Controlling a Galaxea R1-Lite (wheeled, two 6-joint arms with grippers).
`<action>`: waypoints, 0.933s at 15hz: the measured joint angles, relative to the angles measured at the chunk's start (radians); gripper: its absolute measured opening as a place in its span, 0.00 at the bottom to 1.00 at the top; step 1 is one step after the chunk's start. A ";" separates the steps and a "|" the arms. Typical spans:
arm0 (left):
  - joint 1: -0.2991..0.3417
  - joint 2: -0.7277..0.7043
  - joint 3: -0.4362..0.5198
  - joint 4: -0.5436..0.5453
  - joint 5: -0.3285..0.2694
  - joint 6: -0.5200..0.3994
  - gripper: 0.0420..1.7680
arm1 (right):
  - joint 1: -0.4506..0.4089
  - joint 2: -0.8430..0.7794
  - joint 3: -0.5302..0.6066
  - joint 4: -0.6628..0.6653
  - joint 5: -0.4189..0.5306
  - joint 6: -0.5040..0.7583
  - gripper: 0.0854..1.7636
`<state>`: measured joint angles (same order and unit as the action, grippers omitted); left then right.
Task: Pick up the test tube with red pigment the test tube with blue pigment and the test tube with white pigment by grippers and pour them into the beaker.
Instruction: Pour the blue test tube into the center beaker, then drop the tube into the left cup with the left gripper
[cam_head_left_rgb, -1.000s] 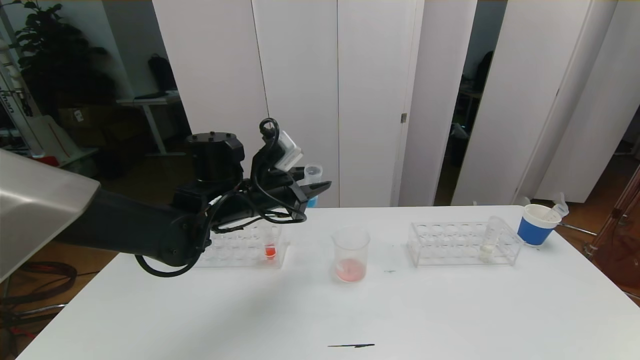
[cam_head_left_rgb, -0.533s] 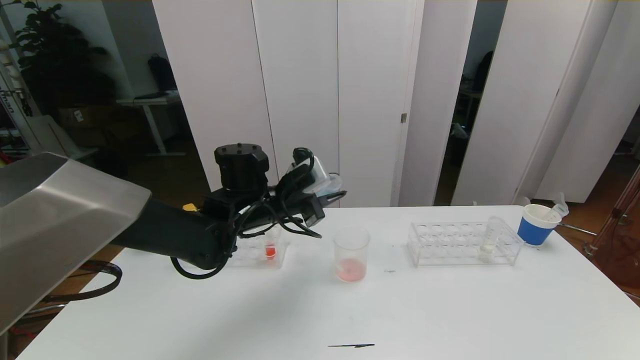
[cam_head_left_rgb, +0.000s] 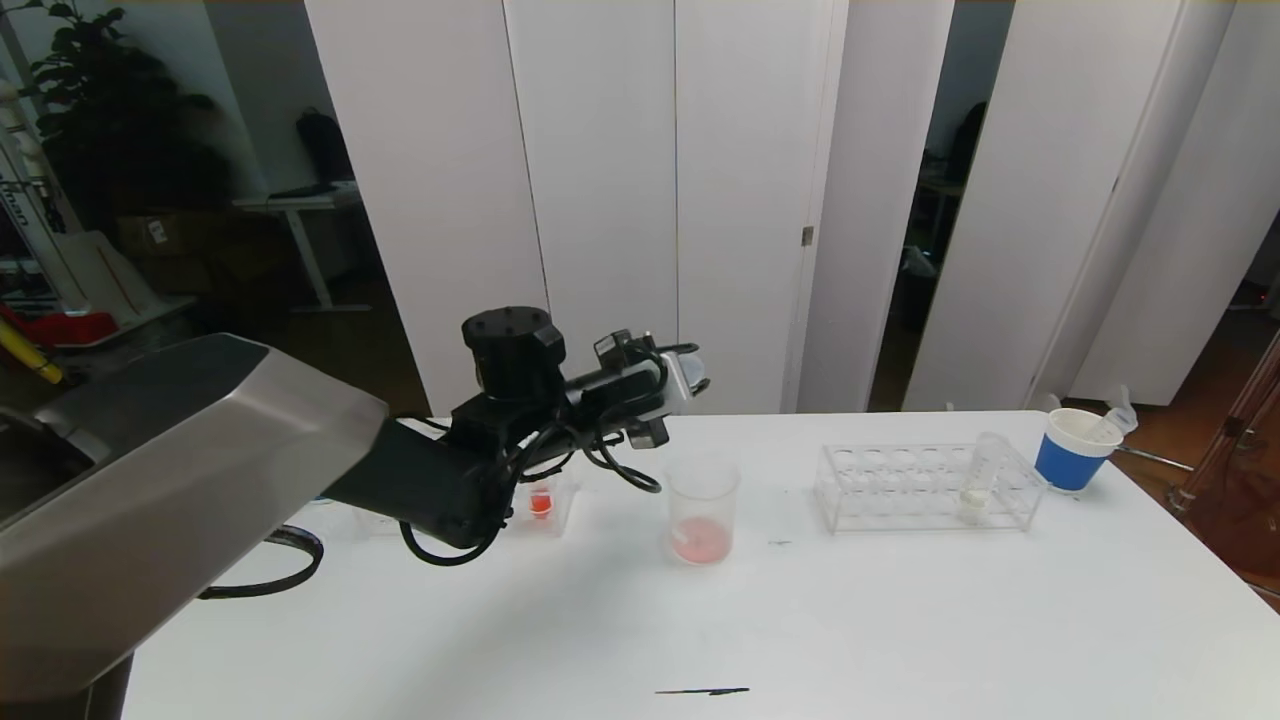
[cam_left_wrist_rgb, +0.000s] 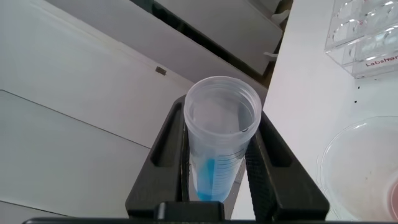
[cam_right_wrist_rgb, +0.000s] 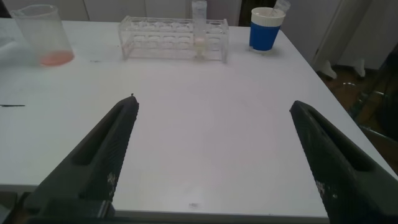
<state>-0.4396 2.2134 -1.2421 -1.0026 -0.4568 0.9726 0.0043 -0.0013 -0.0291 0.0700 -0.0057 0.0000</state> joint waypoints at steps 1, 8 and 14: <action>0.000 0.014 -0.003 -0.020 0.001 0.013 0.32 | 0.000 0.000 0.000 0.000 0.000 0.000 0.99; 0.033 0.083 0.013 -0.204 -0.003 0.093 0.32 | 0.000 0.000 0.000 0.000 0.000 0.000 0.99; 0.052 0.134 0.040 -0.312 -0.011 0.189 0.32 | 0.001 0.000 0.000 0.000 0.000 0.000 0.99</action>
<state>-0.3877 2.3472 -1.2026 -1.3147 -0.4681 1.1617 0.0051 -0.0013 -0.0291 0.0700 -0.0062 0.0000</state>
